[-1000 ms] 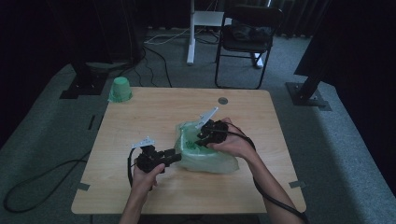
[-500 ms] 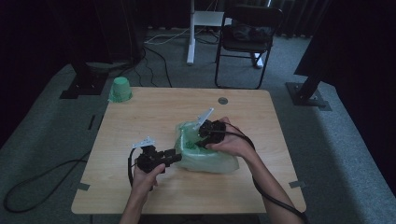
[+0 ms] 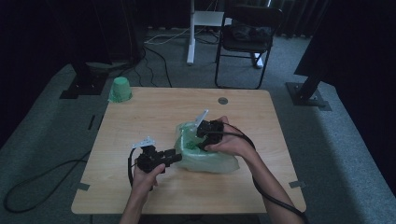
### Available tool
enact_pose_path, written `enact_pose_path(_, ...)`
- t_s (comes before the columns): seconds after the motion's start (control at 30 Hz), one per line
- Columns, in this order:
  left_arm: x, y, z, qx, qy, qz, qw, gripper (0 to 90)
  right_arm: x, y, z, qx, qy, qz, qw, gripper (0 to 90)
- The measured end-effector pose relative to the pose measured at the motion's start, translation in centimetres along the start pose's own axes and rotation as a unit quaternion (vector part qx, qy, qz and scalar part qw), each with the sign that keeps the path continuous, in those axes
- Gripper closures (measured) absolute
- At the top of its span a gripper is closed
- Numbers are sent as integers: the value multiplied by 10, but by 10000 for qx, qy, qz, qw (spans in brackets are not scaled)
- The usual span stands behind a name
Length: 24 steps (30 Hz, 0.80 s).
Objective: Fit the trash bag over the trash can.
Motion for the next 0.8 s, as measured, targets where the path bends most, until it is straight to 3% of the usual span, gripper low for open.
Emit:
enact_pose_path(0.27,0,0,0,-1,-4,11,10000,500,0,4,-12,-126,-144,-125,9997,418)
enact_pose_path(0.43,0,0,0,1,2,-2,10000,500,0,3,-20,6,-144,-211,9997,523)
enact_pose_path(0.6,0,0,0,-3,0,-3,10000,500,-7,0,-14,76,-521,-377,9979,591)
enact_pose_path(0.8,0,0,0,-3,-4,6,10000,500,-13,2,-9,-51,-769,-447,9960,557)
Point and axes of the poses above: each handheld gripper's, and its own axes: z roughly forward along the jaws, x roughly out of its top, y roughly to its right, the point moved 8 cm from there along z, roughly forward along the jaws, and after that the axes turned 5 degrees about -x, right-handed, at the moved point
